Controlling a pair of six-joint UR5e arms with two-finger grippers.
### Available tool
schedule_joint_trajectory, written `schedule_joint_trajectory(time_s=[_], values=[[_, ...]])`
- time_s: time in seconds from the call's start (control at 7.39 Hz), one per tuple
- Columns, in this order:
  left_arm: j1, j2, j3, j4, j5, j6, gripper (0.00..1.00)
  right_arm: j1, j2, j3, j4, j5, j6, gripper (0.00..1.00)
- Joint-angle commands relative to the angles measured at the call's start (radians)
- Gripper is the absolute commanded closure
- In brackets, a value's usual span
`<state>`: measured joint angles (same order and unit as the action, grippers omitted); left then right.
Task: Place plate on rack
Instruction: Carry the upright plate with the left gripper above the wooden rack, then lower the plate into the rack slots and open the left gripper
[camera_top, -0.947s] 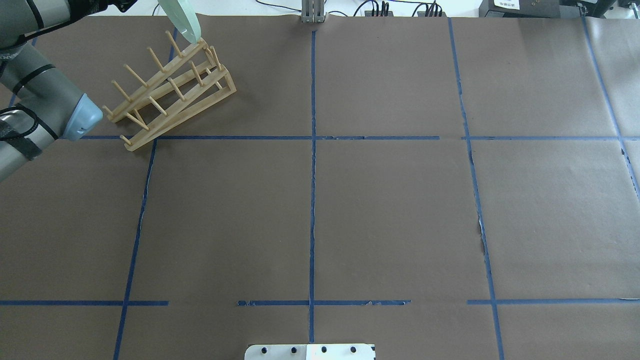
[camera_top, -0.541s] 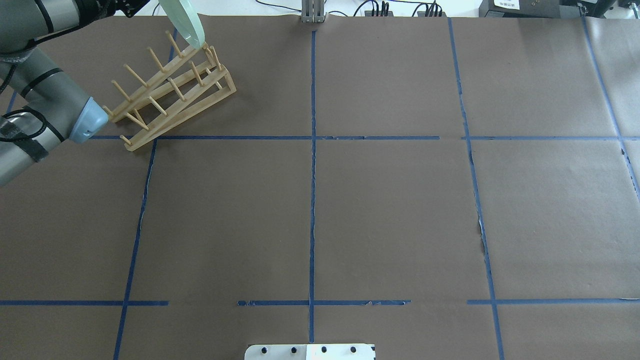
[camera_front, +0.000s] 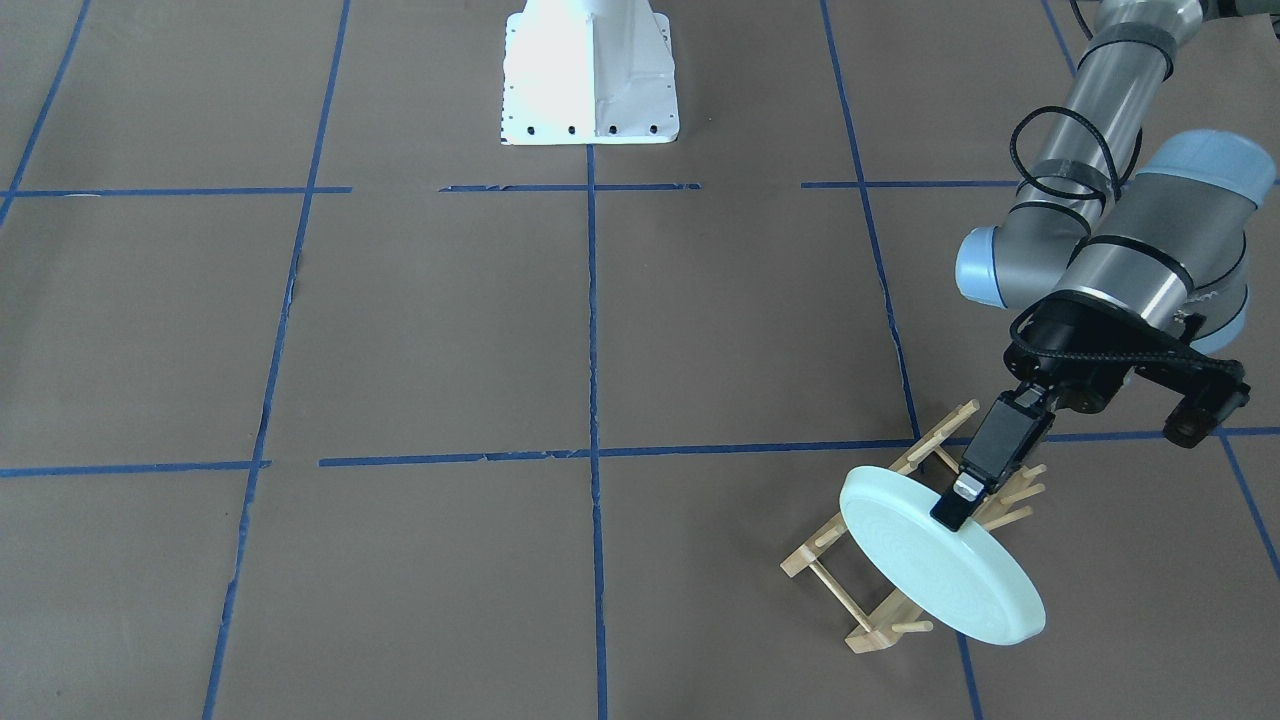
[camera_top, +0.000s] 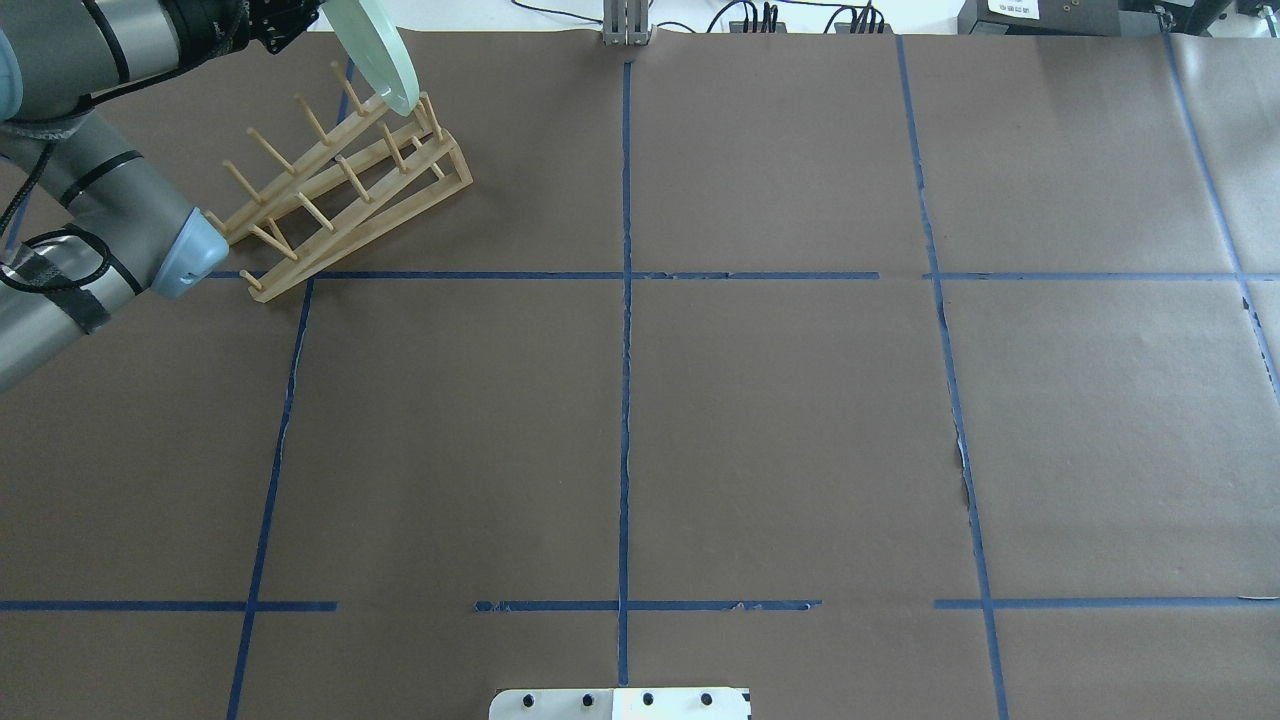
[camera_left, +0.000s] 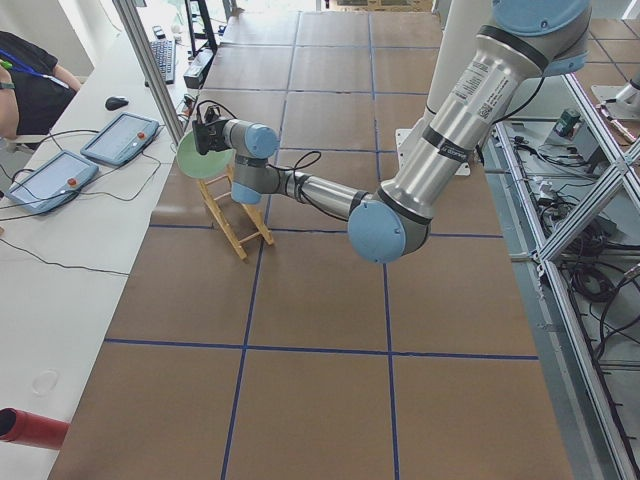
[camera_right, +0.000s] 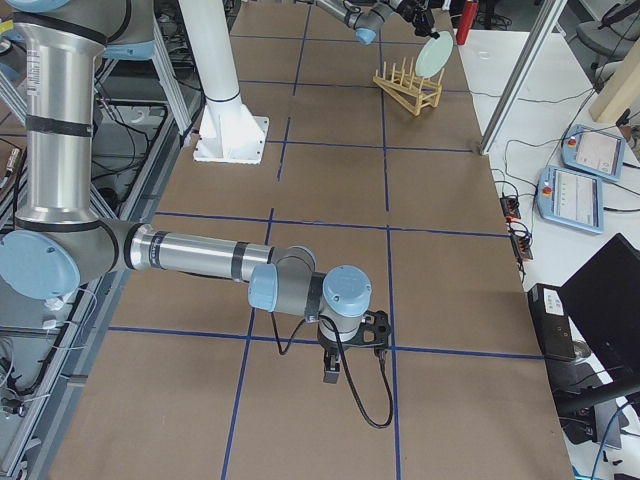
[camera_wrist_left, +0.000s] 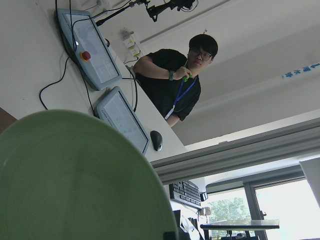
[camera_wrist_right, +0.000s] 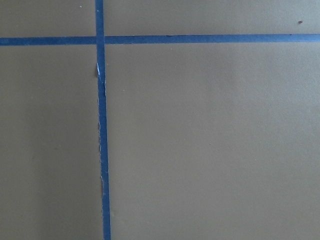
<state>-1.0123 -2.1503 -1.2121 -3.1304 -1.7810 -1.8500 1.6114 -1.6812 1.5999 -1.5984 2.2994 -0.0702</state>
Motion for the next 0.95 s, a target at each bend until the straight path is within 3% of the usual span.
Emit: schedule_joint_trajectory(time_s=[0.0, 0.54, 0.68, 0.81], values=[[0.018, 0.003, 0.016, -0.008, 0.000, 0.000, 1.00, -0.001, 0.000, 0.000, 0.000, 0.000, 0.000, 0.00], [0.034, 0.007, 0.039, -0.008, 0.002, 0.006, 1.00, -0.001, 0.000, 0.000, 0.000, 0.000, 0.000, 0.00], [0.034, 0.007, 0.042, -0.007, 0.003, 0.006, 0.73, 0.001, 0.000, 0.000, 0.000, 0.000, 0.000, 0.00], [0.035, 0.007, 0.049, -0.007, 0.003, 0.006, 0.38, -0.001, 0.000, 0.000, 0.000, 0.000, 0.001, 0.00]])
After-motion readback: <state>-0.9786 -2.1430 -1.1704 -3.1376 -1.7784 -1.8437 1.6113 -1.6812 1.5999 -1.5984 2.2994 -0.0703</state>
